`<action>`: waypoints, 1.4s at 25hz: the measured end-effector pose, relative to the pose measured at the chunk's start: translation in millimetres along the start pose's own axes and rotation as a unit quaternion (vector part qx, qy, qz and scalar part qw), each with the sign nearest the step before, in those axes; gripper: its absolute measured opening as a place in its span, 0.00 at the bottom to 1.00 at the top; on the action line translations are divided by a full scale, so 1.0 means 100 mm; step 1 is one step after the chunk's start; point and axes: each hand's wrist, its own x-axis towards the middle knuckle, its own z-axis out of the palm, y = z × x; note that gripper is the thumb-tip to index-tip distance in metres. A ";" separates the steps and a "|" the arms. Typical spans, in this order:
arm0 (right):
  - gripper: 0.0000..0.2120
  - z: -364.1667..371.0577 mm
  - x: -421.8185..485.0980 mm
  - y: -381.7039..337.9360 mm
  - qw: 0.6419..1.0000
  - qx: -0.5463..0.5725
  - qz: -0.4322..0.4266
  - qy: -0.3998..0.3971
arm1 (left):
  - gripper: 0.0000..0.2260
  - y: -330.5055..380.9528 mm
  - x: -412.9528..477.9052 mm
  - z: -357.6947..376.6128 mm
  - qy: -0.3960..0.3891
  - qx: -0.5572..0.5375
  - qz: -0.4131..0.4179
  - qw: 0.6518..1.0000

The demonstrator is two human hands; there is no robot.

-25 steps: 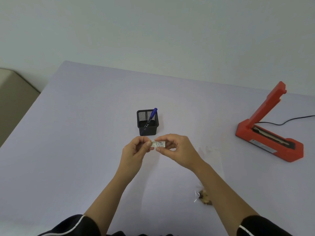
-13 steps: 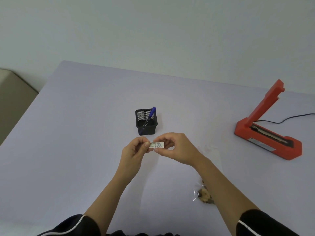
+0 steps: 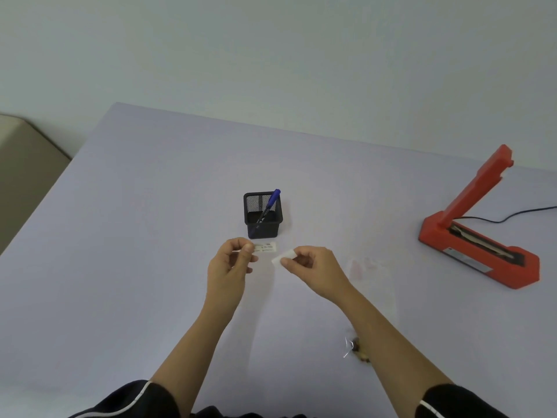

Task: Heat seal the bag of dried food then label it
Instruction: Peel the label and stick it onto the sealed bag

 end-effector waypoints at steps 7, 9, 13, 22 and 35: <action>0.10 0.53 0.27 0.39 0.986 -0.060 0.155 -0.010 | 0.05 -0.20 -0.01 -0.22 0.059 0.015 -0.070 0.996; 0.11 0.62 0.36 0.40 0.983 -0.120 0.140 -0.005 | 0.05 -0.26 -0.06 -0.28 0.066 0.022 -0.078 0.994; 0.17 0.67 0.41 0.42 0.976 -0.211 0.059 0.015 | 0.05 -0.34 -0.11 -0.36 0.092 0.023 -0.090 0.991; 0.19 -0.19 -0.26 0.82 0.978 -0.116 0.023 0.174 | 0.04 -0.44 -0.10 0.52 -0.041 0.101 -0.087 0.990; 0.30 -1.09 -0.53 1.72 0.982 -0.100 0.087 0.134 | 0.03 -0.74 -0.18 2.13 -0.149 0.214 -0.083 0.962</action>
